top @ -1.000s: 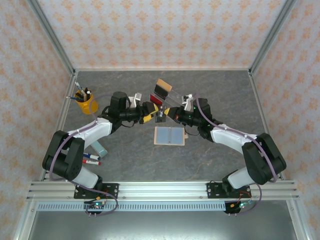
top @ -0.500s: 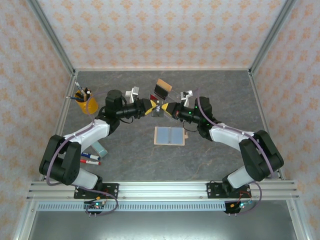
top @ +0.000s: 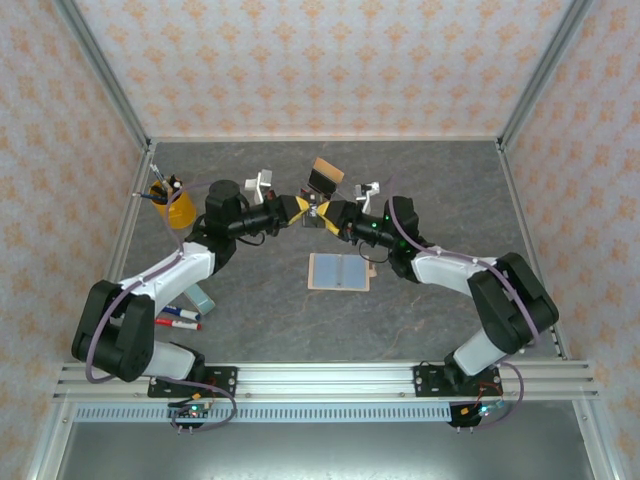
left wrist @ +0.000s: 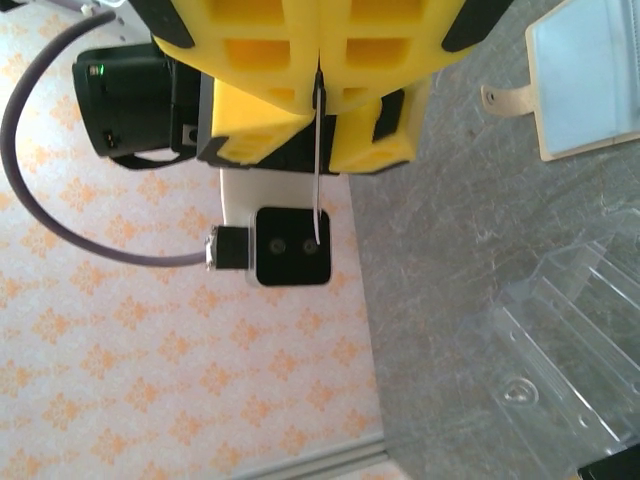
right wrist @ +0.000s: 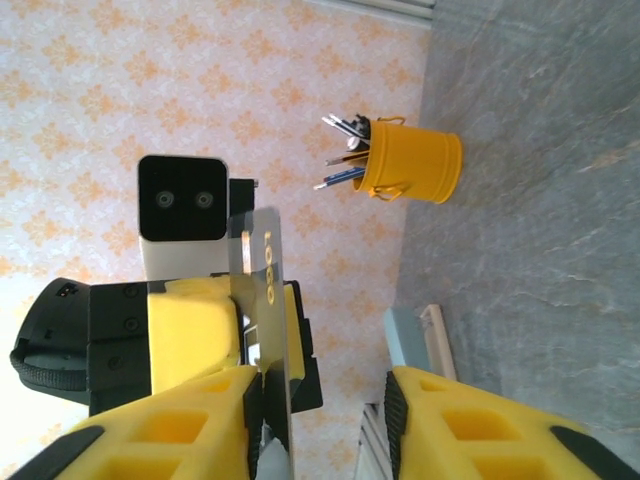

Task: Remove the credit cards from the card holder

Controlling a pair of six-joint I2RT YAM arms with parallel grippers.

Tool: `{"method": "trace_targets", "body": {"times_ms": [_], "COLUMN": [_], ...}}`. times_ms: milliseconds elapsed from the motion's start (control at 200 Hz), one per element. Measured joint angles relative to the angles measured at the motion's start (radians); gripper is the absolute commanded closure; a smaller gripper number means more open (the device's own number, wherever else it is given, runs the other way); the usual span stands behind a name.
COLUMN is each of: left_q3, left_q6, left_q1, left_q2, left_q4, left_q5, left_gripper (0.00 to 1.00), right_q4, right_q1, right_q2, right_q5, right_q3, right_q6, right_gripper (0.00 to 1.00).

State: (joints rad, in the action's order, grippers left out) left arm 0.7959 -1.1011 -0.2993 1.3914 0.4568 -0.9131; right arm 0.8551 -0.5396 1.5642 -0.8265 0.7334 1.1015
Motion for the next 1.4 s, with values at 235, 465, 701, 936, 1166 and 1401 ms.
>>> {"method": "trace_targets", "body": {"times_ms": [235,465,701,936,1166,1401], "left_q3": [0.000,0.001,0.082,0.175,0.178,0.178], "left_q6": [-0.013,0.090,0.315,0.459,0.509,0.526], "left_q1": [0.000,0.000,0.010,0.012,0.012,0.012], "left_q2": [-0.024,-0.068,-0.212,-0.257,-0.254,-0.218], "left_q4": [-0.018,-0.241,-0.715,-1.005,-1.107,-1.123], "left_q5": [0.077,0.172,0.444,0.645,0.694,0.690], "left_gripper": [1.00,0.53,0.11,0.00,0.00,0.00], "right_q4": [0.072,-0.227,-0.751,-0.983,-1.147,-1.252], "right_q1": [-0.018,-0.031,-0.026,-0.026,-0.024,0.002], "right_q2": [0.010,-0.045,-0.068,0.096,0.294,0.430], "right_q5": [0.026,0.072,0.304,0.451,0.510,0.506], "right_q3": [-0.002,0.065,0.368,0.639,0.867,1.027], "right_q6": [0.054,-0.149,-0.669,-1.119,-1.424,-1.571], "right_gripper": [0.95,1.00,1.00,1.00,1.00,1.00]}}
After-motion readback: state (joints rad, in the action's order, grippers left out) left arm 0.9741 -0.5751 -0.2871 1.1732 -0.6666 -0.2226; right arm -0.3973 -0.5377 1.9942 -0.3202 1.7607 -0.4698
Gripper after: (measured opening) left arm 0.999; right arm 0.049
